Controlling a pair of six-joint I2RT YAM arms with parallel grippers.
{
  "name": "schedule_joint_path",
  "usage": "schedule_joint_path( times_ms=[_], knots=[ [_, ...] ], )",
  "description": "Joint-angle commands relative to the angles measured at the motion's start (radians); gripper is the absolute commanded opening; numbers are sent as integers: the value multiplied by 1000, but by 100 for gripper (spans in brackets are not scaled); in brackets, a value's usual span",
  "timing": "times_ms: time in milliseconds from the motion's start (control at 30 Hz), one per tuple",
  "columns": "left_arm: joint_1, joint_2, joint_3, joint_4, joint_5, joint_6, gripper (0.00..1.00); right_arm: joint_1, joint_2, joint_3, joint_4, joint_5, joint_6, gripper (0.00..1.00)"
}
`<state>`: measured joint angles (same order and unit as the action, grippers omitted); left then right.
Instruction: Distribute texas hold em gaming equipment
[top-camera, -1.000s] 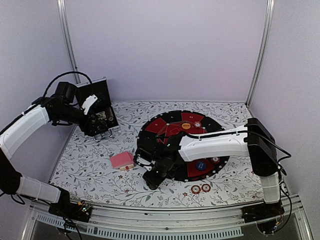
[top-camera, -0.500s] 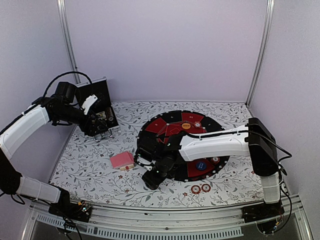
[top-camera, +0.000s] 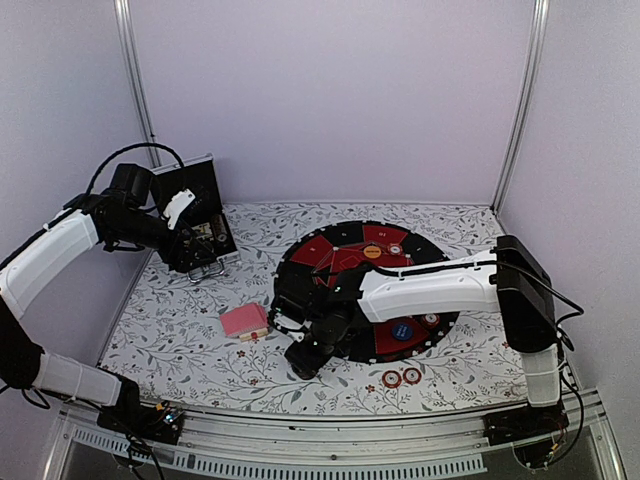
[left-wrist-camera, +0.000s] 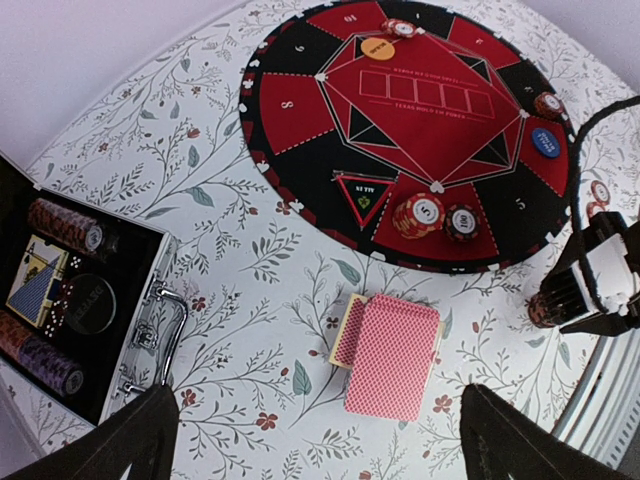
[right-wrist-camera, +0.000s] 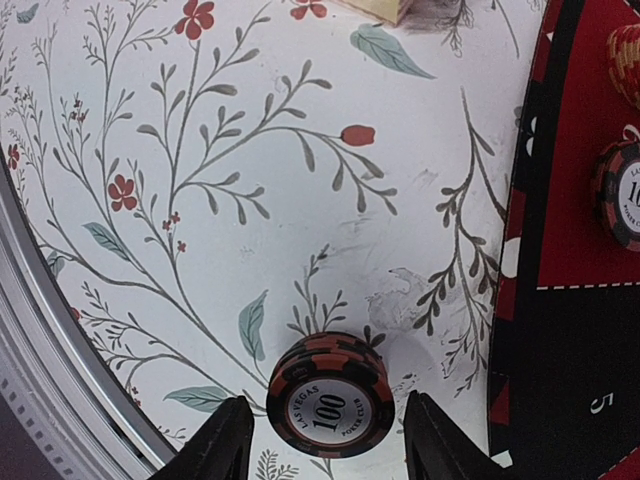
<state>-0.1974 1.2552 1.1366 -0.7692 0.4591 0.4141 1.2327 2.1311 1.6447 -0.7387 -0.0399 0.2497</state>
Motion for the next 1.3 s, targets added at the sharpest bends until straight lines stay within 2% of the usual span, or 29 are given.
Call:
schedule_joint_path(
  times_ms=[0,633,833,1267],
  knots=[
    [-10,-3,15,-2,7,-3,100,8,8,9,-1,-10,-1,55],
    [-10,-2,17,-1,4,-2,100,8,27,-10,11,-14,-9,60],
    [-10,1,19,-1,5,-3,100,8,29,-11,11,-11,-7,54],
    [-10,-2,17,-2,0,0,100,8,11,-1,1,7,-9,33]
  ],
)
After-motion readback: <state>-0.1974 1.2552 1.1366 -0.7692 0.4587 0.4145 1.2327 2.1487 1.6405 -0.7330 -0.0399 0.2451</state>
